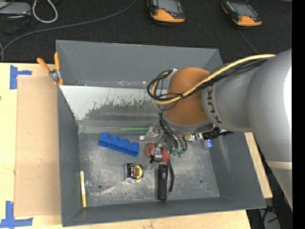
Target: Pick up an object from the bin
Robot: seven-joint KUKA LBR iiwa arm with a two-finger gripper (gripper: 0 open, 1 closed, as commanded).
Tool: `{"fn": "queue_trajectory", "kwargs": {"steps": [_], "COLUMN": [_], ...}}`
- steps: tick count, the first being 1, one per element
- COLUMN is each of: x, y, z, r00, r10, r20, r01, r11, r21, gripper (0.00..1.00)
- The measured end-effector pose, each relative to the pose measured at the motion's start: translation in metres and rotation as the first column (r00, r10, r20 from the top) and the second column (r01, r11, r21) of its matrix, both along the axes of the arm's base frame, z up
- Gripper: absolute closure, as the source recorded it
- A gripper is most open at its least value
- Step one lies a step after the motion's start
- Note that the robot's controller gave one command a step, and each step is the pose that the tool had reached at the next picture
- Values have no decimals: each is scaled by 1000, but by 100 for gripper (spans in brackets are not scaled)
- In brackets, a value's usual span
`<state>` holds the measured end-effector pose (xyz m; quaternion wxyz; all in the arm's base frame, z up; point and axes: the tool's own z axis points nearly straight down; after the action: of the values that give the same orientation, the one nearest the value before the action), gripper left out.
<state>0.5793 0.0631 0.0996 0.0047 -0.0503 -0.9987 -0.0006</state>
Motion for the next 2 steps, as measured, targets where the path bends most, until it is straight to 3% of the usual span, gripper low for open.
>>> {"fn": "queue_trajectory", "kwargs": {"steps": [1, 2], "x": [13, 21], "y": [-31, -54], "z": [-31, -28], "r00": [998, 973], "r10": [59, 230], "r20": [16, 14], "r01": [-59, -230], "r11": [998, 973], "r21": [-3, 3], "gripper": [0, 100]}}
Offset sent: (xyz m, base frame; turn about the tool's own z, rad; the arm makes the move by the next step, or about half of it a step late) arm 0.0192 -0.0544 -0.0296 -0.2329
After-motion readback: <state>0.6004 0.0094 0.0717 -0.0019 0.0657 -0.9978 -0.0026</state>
